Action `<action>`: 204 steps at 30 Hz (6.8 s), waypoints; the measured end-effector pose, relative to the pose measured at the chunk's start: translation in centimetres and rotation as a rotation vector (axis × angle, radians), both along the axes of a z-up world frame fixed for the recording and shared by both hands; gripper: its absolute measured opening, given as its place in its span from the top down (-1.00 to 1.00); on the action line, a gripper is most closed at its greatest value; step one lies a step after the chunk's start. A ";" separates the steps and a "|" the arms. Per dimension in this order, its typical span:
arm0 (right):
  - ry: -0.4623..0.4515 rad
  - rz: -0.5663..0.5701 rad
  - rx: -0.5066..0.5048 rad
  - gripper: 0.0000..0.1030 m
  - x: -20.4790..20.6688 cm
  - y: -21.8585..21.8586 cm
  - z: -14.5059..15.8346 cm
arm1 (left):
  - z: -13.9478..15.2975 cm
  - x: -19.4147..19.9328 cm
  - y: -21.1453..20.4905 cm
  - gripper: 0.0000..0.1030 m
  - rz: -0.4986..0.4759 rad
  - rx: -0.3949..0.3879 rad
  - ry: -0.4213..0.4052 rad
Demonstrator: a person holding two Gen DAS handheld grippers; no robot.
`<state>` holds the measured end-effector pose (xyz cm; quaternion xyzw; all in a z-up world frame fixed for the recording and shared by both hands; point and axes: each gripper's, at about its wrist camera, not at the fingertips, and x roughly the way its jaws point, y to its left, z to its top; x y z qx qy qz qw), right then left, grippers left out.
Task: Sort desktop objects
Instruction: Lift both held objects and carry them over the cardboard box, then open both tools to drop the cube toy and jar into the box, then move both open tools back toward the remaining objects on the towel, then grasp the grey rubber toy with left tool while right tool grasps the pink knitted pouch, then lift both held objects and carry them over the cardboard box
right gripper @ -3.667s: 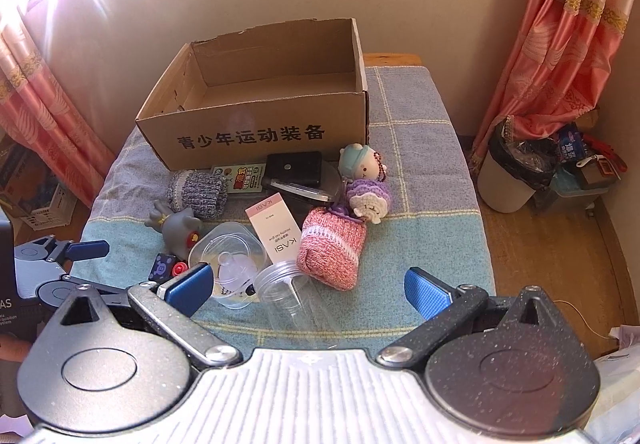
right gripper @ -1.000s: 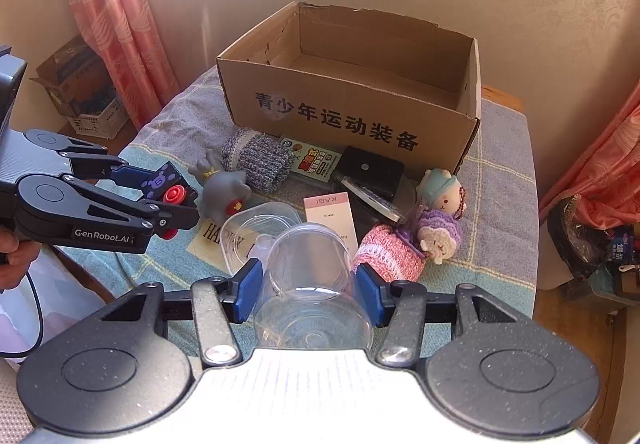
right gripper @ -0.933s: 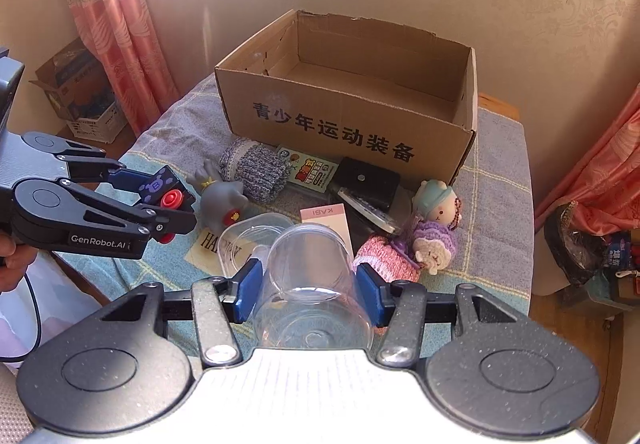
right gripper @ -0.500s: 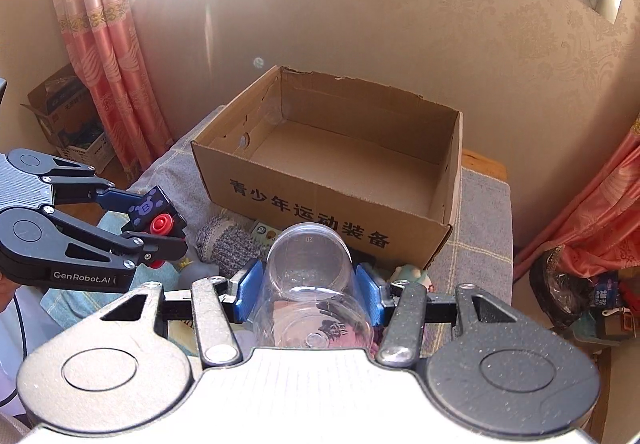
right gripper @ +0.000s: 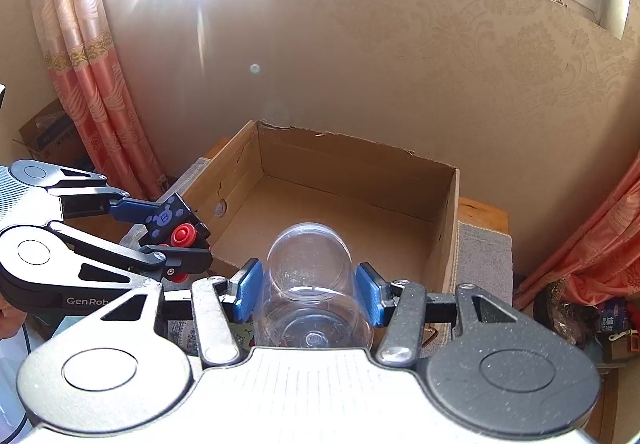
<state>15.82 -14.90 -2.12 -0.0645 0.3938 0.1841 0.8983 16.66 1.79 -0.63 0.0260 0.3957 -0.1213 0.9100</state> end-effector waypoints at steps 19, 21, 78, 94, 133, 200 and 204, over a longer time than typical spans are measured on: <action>0.044 0.008 0.002 -0.11 7.7 0.5 -3.9 | -3.5 7.4 -0.2 -0.06 0.043 0.010 0.060; 0.041 0.010 -0.002 -0.11 7.5 0.3 -4.0 | -3.5 7.5 -0.2 -0.24 0.050 0.010 0.059; 0.151 -0.117 0.054 -0.99 -13.0 -2.9 -5.3 | -6.7 -10.3 0.7 -0.75 -0.022 0.035 0.115; 0.258 -0.170 0.076 -0.99 -12.3 -4.3 -9.2 | -10.1 -8.7 1.0 -0.75 -0.023 0.007 0.174; 0.513 -0.368 0.334 -0.32 -6.6 -8.3 -15.2 | -12.2 -7.3 1.4 -0.75 -0.066 0.043 0.188; 0.166 -0.163 0.070 -0.25 -0.5 -4.5 -1.9 | -0.2 -1.5 -0.5 -0.39 -0.190 0.024 -0.021; 0.147 -0.167 0.057 -0.25 1.4 -4.3 -1.4 | 0.1 -0.4 -0.3 -0.39 -0.177 0.027 -0.031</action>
